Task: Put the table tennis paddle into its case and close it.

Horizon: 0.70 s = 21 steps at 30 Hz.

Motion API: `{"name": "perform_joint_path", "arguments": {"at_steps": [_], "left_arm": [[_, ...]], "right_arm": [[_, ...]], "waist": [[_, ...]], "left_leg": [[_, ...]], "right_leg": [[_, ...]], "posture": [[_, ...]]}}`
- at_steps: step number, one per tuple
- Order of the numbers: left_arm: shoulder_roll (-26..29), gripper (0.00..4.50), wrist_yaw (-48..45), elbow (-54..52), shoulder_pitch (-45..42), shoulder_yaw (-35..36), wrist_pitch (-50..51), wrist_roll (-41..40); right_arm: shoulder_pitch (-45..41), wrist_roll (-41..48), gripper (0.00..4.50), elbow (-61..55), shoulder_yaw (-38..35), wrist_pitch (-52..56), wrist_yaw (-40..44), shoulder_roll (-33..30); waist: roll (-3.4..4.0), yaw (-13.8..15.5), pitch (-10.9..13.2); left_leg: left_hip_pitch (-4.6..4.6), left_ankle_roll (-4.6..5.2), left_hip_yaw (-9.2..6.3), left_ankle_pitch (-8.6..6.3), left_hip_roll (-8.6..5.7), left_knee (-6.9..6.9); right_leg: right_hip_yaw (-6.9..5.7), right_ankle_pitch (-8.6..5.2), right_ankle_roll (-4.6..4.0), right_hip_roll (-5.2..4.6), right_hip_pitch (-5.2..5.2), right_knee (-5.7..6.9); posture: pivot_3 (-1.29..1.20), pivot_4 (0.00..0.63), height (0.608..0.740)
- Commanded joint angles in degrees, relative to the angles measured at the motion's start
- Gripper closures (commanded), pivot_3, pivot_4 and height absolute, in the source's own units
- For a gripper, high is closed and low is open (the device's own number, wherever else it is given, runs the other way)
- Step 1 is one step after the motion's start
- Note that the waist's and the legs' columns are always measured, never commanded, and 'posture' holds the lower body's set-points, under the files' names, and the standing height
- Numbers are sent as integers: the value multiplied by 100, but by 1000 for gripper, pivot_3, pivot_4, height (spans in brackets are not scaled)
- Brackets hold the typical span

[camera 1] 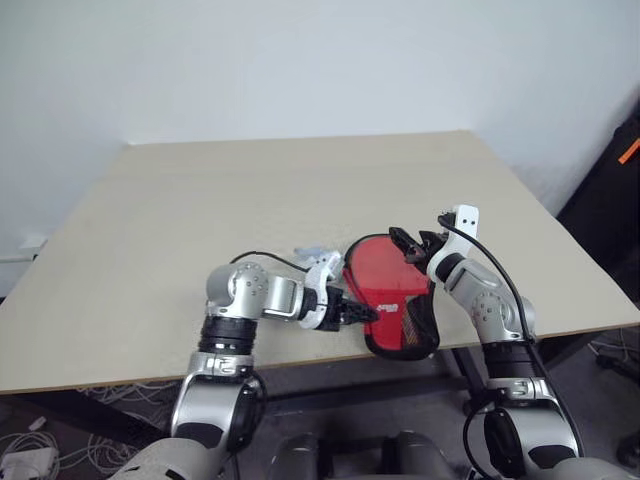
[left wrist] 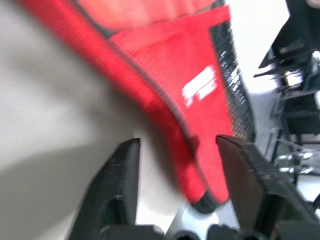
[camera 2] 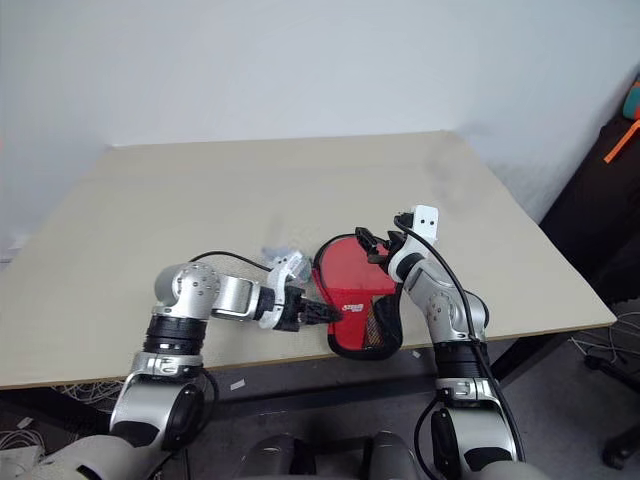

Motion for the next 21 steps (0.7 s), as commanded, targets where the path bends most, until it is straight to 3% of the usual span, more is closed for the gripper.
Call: {"name": "perform_joint_path", "arguments": {"at_steps": [1,5,9,14,21], "left_arm": [[482,2126,-600,-748,-14,-295,41,-428],[1571,2126,-1776,-1327,10,-1099,-1457,-13],[2103,2126,-2421,-830,-256,-1790,-3170,979],[1956,2126,-2825,461,-875,-1982,-4694,1845],[1521,2126,-3196,1752,-1203,-2010,-5431,2428]], "right_arm": [[-87,-31,0,-144,-36,-29,59,-22],[-77,-325,0,-171,295,-143,141,-8],[-82,-678,0,-3,626,-263,180,64],[-303,-1117,0,752,864,-746,-54,463],[-515,-2102,0,1944,1403,-1446,-272,514]], "waist": [[0,4,0],[1,-2,0],[2,14,0],[0,4,-1],[0,-6,-1]], "left_leg": [[0,-5,2,3,0,0],[1,-10,11,5,1,-6],[4,-31,26,17,1,-37],[-6,-38,34,22,6,-43],[-7,-43,45,25,1,-41]], "right_leg": [[1,0,0,-1,-1,0],[4,1,-2,-3,-5,1],[9,-2,-17,-4,-20,0],[10,0,-22,-3,-34,0],[12,6,-12,10,-35,-1]], "posture": [[0,0,740],[0,0,740],[0,0,740],[0,0,740],[0,0,740]]}}
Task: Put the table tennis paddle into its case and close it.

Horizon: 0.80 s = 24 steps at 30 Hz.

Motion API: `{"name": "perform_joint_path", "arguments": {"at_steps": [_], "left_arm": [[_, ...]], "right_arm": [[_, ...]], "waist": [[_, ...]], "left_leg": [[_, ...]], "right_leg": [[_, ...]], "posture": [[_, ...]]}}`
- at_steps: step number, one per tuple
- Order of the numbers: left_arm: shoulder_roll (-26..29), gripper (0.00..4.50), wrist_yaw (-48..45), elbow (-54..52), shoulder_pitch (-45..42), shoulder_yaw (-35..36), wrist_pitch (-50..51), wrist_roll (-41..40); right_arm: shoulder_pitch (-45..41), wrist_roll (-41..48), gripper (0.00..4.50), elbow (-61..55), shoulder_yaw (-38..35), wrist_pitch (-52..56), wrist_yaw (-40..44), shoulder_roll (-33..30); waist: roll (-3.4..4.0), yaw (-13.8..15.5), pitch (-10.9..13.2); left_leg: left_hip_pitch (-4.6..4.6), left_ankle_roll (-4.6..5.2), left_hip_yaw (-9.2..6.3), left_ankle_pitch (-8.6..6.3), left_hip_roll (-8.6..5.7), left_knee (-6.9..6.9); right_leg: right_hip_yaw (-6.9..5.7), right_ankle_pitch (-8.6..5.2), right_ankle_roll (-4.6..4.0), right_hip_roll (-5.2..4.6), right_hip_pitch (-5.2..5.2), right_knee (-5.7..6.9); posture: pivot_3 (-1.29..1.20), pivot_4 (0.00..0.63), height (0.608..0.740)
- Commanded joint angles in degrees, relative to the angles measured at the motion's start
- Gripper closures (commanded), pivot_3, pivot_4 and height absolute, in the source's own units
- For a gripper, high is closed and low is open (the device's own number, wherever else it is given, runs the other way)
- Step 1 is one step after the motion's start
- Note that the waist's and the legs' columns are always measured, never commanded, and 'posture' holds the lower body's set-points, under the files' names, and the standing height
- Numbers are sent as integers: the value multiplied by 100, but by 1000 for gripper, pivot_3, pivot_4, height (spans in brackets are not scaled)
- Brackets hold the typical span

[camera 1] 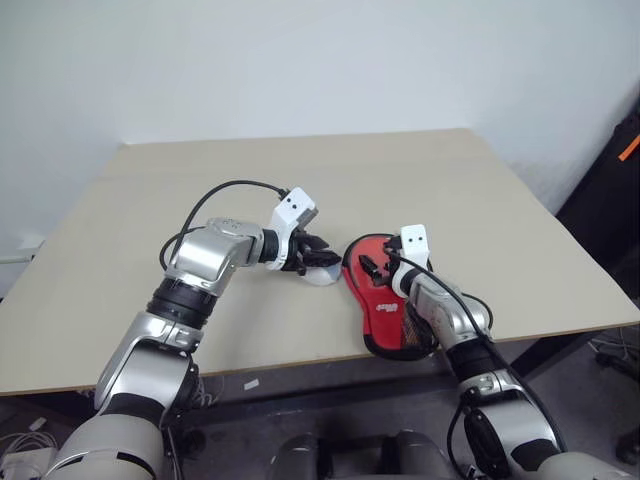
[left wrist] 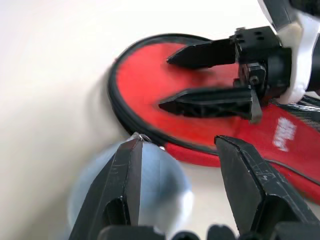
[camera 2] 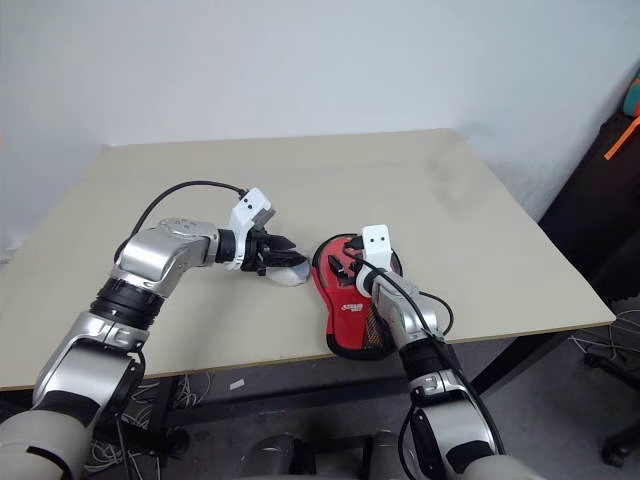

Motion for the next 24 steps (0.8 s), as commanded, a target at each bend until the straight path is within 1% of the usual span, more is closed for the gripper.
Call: {"name": "perform_joint_path", "arguments": {"at_steps": [1,4,8,11,12,13,16,18,21,24], "left_arm": [[-154,2126,-165,367,-221,110,-199,209],[-246,2126,-246,565,-212,97,-246,357],[-291,2126,-242,892,-182,-64,-539,763],[-410,2126,-227,1315,-270,-21,-449,917],[-437,1750,-218,1462,-299,-31,-404,982],[-450,1530,-238,1553,-313,-37,-382,1038],[-486,522,-255,1709,-371,15,-242,1114],[-540,19,-294,1863,-441,93,-46,1076],[-520,19,-561,1789,-389,31,20,1110],[-570,19,-496,1944,-398,-8,31,1293]], "right_arm": [[-94,-244,0,304,86,-211,34,51],[-73,-235,0,355,48,-229,132,86],[-77,-88,0,328,-122,-137,231,134],[-104,-31,0,308,-252,-80,278,176],[-118,-26,0,309,-285,-62,277,191],[-132,-29,0,308,-311,-49,273,203],[-144,-48,0,274,-356,-19,275,226],[-134,-40,0,240,-383,6,272,235],[-102,-54,0,216,-405,5,268,241],[-69,-61,0,184,-431,9,256,242]], "waist": [[-4,1,-2],[-6,0,-4],[-6,0,-4],[-8,8,-5],[-8,9,-5],[-9,7,-6],[-9,1,-6],[-9,0,-6],[-9,-1,-6],[-9,1,-6]], "left_leg": [[0,-1,0,0,0,3],[7,-3,-3,2,7,9],[29,-3,-16,0,8,6],[41,-2,-19,0,12,5],[41,-1,-21,-1,16,5],[44,-1,-22,-1,17,5],[50,21,-21,-14,18,3],[53,21,-21,-14,19,3],[61,21,-21,-15,19,2],[68,22,-21,-16,22,2]], "right_leg": [[0,0,0,5,1,0],[-3,0,-1,16,14,-1],[-1,-1,-2,20,31,-3],[-1,-1,-3,20,40,-4],[-2,-1,-2,19,42,-4],[-1,-3,-4,18,44,-4],[0,-3,-4,19,47,-3],[0,-3,-4,20,49,-2],[2,-3,-4,20,54,-2],[2,-3,-5,20,55,-2]], "posture": [[0,0,740],[0,0,740],[0,0,740],[0,0,740],[0,0,740],[0,0,740],[0,0,740],[0,0,740],[0,0,740],[0,0,740]]}}
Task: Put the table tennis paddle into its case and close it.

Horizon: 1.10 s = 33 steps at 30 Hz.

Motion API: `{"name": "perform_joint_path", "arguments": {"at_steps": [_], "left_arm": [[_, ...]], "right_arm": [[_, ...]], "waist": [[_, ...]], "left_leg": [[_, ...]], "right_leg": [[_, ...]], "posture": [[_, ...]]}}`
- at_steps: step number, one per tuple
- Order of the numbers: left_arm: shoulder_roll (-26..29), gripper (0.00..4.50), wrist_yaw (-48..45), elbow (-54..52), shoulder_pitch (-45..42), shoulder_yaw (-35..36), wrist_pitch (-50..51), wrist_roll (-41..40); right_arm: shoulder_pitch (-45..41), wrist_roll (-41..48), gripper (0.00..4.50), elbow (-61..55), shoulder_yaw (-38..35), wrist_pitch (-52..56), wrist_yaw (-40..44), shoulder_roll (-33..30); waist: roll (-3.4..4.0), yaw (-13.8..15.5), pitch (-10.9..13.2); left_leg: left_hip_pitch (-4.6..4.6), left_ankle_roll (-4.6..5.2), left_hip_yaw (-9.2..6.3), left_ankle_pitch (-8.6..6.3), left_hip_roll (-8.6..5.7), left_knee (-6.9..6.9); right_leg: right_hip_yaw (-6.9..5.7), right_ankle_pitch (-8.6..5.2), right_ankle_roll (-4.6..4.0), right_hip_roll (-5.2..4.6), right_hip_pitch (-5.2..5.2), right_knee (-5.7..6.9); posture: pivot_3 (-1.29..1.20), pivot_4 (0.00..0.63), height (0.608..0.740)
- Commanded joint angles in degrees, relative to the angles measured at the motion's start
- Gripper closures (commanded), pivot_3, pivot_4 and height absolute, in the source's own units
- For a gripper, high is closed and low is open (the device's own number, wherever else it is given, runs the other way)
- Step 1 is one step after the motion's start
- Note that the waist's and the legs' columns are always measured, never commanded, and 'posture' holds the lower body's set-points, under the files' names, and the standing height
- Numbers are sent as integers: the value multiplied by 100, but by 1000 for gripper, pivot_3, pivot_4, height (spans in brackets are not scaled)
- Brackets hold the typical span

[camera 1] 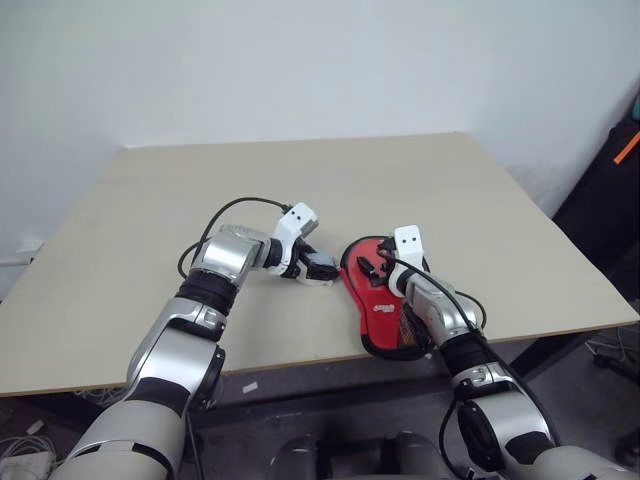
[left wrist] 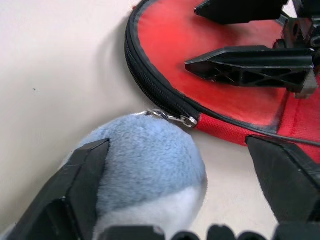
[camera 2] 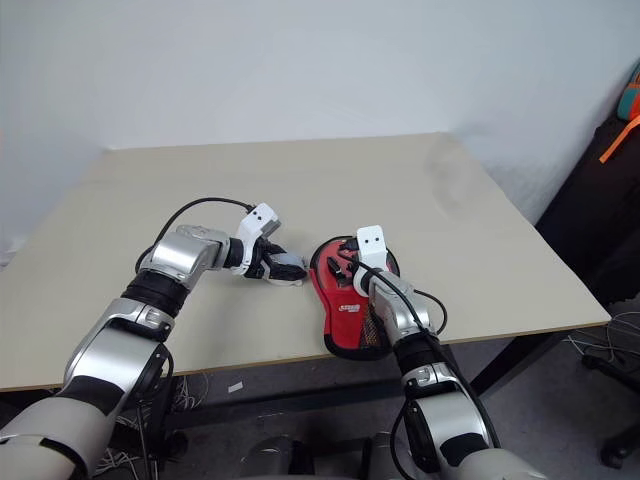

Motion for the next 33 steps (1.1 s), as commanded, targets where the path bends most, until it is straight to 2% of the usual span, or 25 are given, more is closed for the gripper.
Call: {"name": "perform_joint_path", "arguments": {"at_steps": [1,5,13,18,24,27,33], "left_arm": [[-57,19,11,366,55,-132,203,266],[-9,19,-106,343,21,-151,338,334],[621,19,-579,-138,185,-453,-75,744],[620,19,-690,-306,259,-448,-5,718],[394,19,-695,115,284,-431,107,724],[161,623,-538,571,213,-377,35,780],[-2,2574,-602,803,47,-224,20,805]], "right_arm": [[10,23,0,-99,-49,27,1,25],[45,43,0,-130,-92,49,-3,18],[69,43,0,-187,-100,87,3,16],[85,24,0,-201,-91,102,11,6],[105,3,0,-205,-84,123,-7,-9],[114,-3,0,-199,-101,137,-34,-27],[118,-7,0,-210,-98,225,-15,-39]], "waist": [[0,0,0],[-1,-2,-1],[-1,-33,-1],[-1,-29,-1],[-1,-23,-1],[-3,-18,-13],[0,-2,-31]], "left_leg": [[2,1,0,-1,2,0],[6,4,0,-2,6,-2],[6,-3,7,-7,13,-9],[7,-7,8,-9,23,-8],[12,-6,8,-9,25,-8],[19,-5,7,-10,26,-8],[21,-4,5,-11,24,-7]], "right_leg": [[0,-2,-2,-1,2,0],[1,-4,-6,-1,3,0],[13,-4,-8,10,-3,2],[15,-6,-11,23,-8,2],[16,-8,-15,23,-7,2],[16,-9,-15,22,0,1],[16,-9,-16,19,2,0]], "posture": [[0,0,740],[0,0,740],[0,0,740],[0,0,740],[0,0,740],[0,0,740],[0,0,740]]}}
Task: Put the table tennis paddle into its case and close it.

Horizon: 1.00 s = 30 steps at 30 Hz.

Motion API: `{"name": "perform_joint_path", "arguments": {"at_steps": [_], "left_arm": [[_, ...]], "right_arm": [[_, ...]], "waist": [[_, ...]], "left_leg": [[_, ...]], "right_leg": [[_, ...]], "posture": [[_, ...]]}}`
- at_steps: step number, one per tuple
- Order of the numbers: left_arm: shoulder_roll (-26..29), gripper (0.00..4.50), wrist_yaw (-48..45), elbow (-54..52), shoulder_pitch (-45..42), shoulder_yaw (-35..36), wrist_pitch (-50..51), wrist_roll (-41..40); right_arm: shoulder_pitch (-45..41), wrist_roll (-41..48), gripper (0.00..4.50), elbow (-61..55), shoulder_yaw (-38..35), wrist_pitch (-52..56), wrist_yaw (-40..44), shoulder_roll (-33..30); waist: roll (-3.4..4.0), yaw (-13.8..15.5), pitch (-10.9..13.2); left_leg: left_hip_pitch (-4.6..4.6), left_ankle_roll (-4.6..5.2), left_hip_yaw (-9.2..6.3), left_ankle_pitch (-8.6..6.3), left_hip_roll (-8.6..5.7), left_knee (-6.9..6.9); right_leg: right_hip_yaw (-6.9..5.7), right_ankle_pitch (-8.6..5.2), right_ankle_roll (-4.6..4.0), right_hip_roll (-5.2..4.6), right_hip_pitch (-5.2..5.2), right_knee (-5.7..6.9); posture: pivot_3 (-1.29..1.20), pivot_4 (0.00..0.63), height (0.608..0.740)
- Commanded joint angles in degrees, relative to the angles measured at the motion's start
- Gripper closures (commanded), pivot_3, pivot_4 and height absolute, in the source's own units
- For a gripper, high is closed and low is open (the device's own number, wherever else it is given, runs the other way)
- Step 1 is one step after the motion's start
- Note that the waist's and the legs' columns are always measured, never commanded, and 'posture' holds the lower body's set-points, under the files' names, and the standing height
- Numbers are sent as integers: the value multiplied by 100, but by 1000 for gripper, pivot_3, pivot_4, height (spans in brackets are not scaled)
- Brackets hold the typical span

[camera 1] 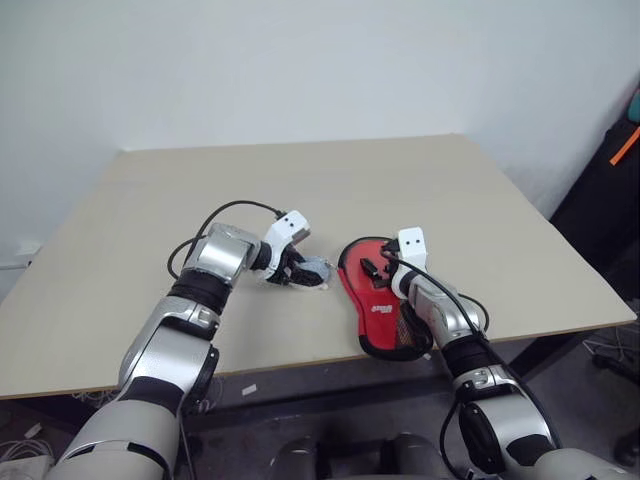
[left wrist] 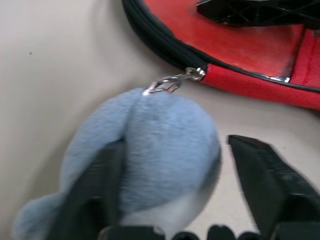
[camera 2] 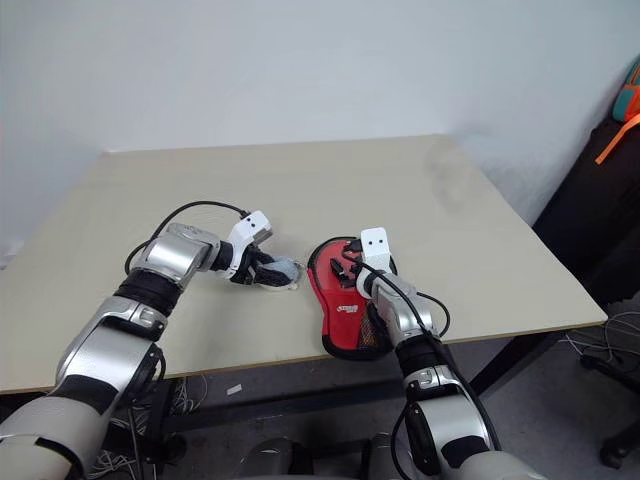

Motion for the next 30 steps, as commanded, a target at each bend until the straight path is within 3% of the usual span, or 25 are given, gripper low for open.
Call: {"name": "perform_joint_path", "arguments": {"at_steps": [1,4,7,30], "left_arm": [[-95,2877,-80,372,127,-108,128,142],[-50,3867,-155,410,88,-103,72,177],[-10,4487,-200,459,26,-82,-9,214],[-883,4487,1219,2971,-2176,-41,-2286,1431]], "right_arm": [[21,-16,0,-95,17,136,13,-8],[-16,-111,0,36,90,312,-37,-19],[-59,-191,0,193,116,389,-105,-32],[-225,-284,0,751,29,807,-353,-67]], "waist": [[0,2,-1],[0,1,-2],[-3,1,-6],[-22,15,-17]], "left_leg": [[0,0,0,0,0,1],[0,1,-1,-1,0,0],[0,1,-1,-1,1,0],[-4,5,-14,-3,-3,3]], "right_leg": [[0,0,0,-1,0,0],[0,0,-1,-1,0,0],[0,0,-1,0,-1,0],[-6,0,-2,-4,-2,0]], "posture": [[0,0,740],[0,0,740],[0,0,740],[0,0,740]]}}
